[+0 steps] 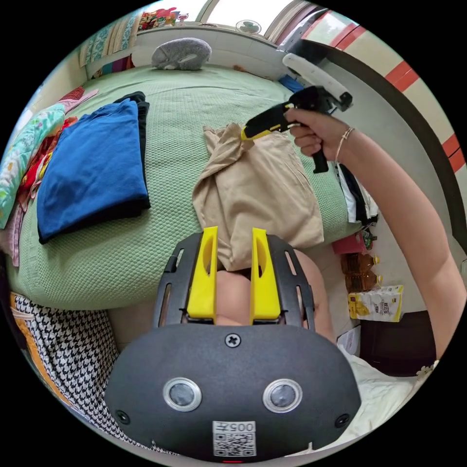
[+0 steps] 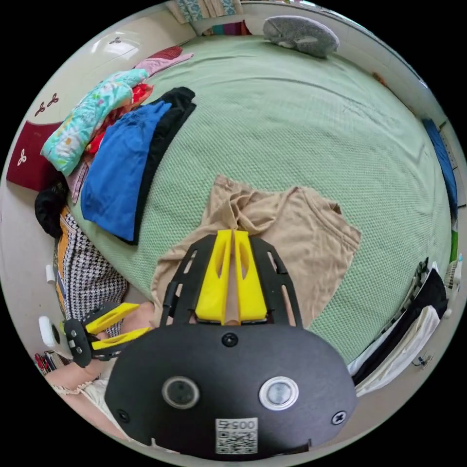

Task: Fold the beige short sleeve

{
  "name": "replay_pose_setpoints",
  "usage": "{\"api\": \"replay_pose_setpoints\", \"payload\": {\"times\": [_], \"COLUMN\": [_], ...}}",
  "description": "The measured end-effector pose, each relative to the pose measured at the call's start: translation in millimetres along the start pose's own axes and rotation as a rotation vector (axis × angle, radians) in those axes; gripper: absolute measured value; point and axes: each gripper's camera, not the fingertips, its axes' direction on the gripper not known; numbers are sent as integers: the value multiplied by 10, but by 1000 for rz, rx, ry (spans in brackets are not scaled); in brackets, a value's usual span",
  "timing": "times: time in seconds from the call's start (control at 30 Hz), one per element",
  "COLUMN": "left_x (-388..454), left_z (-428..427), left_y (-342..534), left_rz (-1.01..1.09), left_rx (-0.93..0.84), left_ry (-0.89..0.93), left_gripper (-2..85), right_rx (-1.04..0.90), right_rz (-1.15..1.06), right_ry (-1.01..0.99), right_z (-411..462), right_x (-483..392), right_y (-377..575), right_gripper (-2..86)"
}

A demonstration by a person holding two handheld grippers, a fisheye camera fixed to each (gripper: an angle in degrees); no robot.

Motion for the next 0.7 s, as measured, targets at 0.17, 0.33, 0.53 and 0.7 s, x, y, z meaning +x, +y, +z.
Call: {"api": "replay_pose_setpoints", "payload": {"times": [0.17,0.33,0.53,0.7], "left_x": [-129,-170,-163,-131], "left_z": [112,176,346,556], "left_y": [-34,-60,-131,-238], "left_rz": [-6,15,51,80], "left_rx": [-22,-22,-65,-147], "left_ry": [19,34,70,53], "left_gripper": [109,110,111,113], "right_rx": [141,168,47,47], "right_rz": [63,28,82,97], "right_ry": [-209,-188,-81,-142], "right_z": [-397,-501,-126,56], "right_x": [67,147,399,419], "right_y": [-391,-413,-237,-325], "right_gripper": [32,60,74,117]}}
